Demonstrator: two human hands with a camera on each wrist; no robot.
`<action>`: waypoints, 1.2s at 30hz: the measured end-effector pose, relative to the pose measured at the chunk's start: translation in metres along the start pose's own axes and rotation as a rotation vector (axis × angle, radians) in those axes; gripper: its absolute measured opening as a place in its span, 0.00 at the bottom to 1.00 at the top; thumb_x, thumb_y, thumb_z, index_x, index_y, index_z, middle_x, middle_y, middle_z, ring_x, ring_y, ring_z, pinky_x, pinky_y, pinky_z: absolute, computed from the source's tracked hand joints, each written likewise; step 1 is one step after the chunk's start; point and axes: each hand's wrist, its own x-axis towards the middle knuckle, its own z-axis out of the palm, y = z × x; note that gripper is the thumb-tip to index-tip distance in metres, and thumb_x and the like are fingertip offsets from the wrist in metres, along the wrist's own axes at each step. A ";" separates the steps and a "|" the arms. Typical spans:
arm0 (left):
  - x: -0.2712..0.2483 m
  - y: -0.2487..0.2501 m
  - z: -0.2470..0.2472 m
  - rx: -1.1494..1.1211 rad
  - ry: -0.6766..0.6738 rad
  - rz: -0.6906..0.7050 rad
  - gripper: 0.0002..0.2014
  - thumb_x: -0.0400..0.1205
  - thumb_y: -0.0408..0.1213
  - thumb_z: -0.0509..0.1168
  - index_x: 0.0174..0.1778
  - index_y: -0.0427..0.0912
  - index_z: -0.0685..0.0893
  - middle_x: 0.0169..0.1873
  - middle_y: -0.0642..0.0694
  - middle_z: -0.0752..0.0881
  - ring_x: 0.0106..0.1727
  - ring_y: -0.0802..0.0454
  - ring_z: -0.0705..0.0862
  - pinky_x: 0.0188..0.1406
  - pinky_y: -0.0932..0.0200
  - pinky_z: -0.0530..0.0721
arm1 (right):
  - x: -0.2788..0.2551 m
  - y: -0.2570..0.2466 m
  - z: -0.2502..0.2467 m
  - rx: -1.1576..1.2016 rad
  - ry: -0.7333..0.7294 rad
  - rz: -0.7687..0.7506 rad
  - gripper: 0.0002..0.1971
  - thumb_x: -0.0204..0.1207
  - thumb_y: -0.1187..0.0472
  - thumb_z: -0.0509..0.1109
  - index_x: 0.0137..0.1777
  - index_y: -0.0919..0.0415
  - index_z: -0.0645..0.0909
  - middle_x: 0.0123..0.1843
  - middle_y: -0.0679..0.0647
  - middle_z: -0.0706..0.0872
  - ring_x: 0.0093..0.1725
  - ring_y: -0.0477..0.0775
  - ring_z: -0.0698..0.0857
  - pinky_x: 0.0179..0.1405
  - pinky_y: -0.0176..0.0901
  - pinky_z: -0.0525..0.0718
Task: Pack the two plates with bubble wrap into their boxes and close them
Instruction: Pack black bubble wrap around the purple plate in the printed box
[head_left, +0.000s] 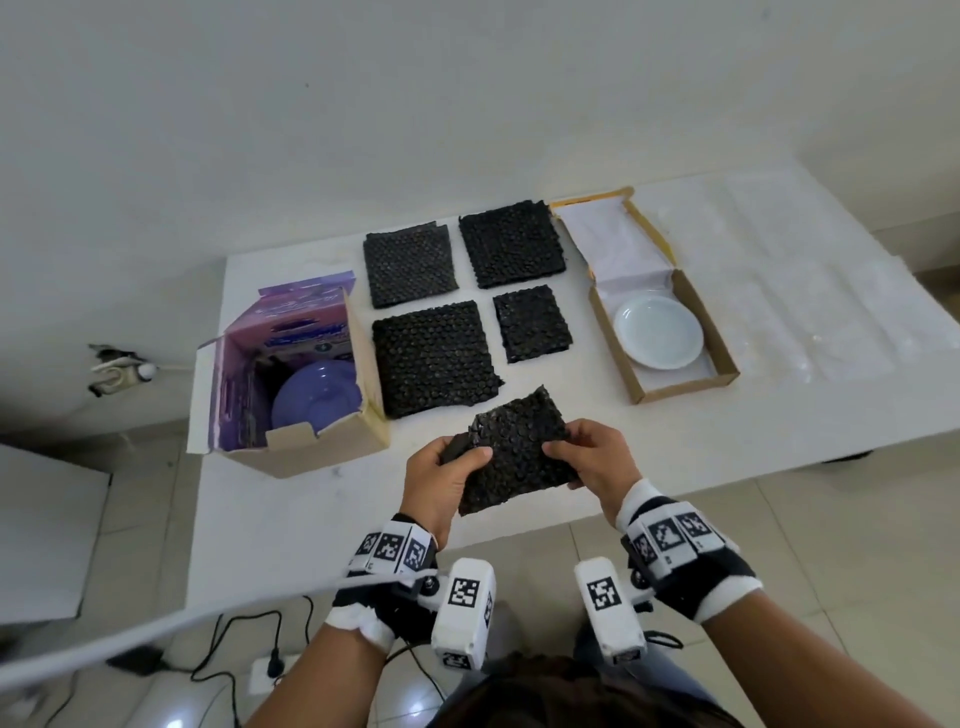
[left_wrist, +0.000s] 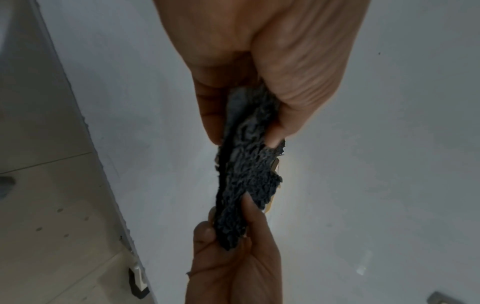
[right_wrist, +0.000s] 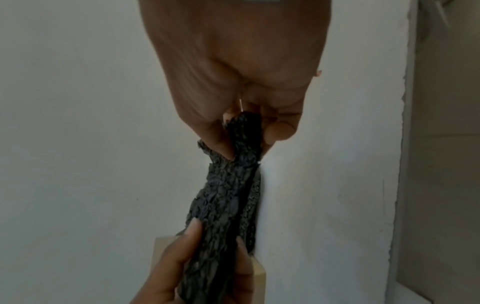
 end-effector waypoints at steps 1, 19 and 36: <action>0.001 -0.001 -0.002 0.059 0.045 0.028 0.06 0.71 0.28 0.74 0.40 0.37 0.85 0.41 0.36 0.88 0.42 0.42 0.86 0.44 0.43 0.88 | 0.000 0.000 0.002 -0.037 0.016 -0.039 0.11 0.70 0.70 0.74 0.32 0.59 0.76 0.29 0.54 0.78 0.28 0.52 0.74 0.22 0.40 0.73; 0.000 0.002 0.015 -0.179 -0.021 -0.043 0.18 0.81 0.46 0.65 0.48 0.30 0.86 0.40 0.34 0.89 0.38 0.45 0.87 0.28 0.59 0.82 | -0.025 -0.010 0.030 -0.518 -0.092 -0.595 0.15 0.67 0.64 0.77 0.55 0.60 0.85 0.42 0.46 0.77 0.33 0.37 0.75 0.39 0.20 0.74; -0.003 0.022 -0.021 0.026 -0.081 0.161 0.09 0.80 0.26 0.66 0.45 0.43 0.88 0.39 0.47 0.91 0.45 0.46 0.87 0.54 0.46 0.85 | -0.007 -0.039 0.040 0.020 -0.335 -0.008 0.04 0.75 0.67 0.68 0.47 0.60 0.82 0.35 0.54 0.81 0.26 0.47 0.76 0.18 0.37 0.71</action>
